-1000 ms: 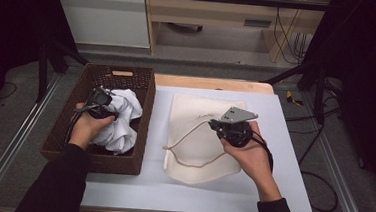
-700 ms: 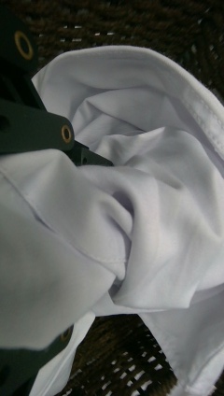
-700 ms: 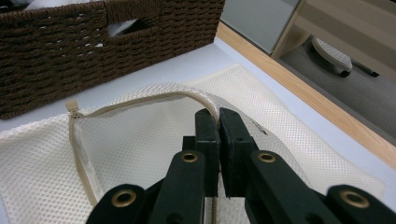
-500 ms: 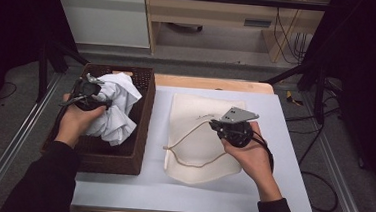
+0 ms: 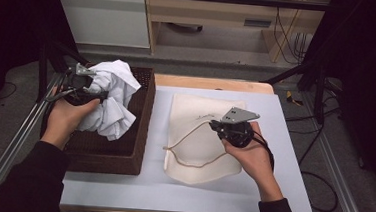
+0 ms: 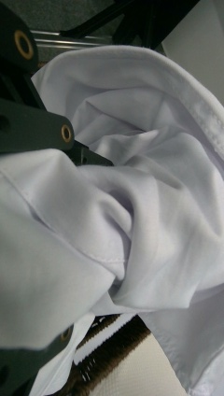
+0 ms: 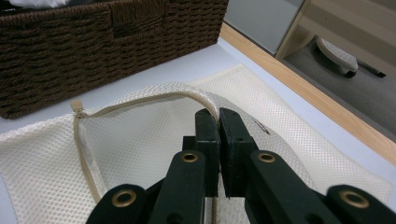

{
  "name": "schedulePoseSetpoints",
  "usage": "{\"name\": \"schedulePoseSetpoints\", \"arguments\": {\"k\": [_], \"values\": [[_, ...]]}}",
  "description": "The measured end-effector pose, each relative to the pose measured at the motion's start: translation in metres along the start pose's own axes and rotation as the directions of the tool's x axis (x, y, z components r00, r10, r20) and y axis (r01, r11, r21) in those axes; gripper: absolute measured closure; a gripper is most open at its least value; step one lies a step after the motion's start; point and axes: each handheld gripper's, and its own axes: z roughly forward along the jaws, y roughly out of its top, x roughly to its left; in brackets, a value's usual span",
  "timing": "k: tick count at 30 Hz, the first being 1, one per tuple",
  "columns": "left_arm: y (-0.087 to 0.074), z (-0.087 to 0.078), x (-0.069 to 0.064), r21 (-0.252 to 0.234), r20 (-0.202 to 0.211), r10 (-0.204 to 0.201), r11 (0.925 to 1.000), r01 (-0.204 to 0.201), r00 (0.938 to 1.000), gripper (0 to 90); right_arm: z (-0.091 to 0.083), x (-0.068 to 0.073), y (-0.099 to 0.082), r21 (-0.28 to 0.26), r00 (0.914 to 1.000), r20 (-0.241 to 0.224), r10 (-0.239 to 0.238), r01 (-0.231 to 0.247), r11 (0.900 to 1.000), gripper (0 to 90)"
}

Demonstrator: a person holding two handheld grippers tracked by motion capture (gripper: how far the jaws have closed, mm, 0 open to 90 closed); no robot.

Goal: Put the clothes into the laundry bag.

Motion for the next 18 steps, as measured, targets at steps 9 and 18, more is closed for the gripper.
{"name": "schedulePoseSetpoints", "arguments": {"k": [9,18], "values": [[0.008,-0.019,-0.009,-0.042,0.023,0.020,0.9989,-0.019,0.9995,52.1,-0.001,-0.001,0.000,0.003,1.0000,0.002,-0.004,0.004,1.0000,87.3],[0.016,-0.033,-0.029,-0.077,0.062,0.076,0.9945,-0.071,0.9952,52.0,0.000,0.000,-0.003,0.003,1.0000,0.002,0.000,0.000,1.0000,87.4]]}}
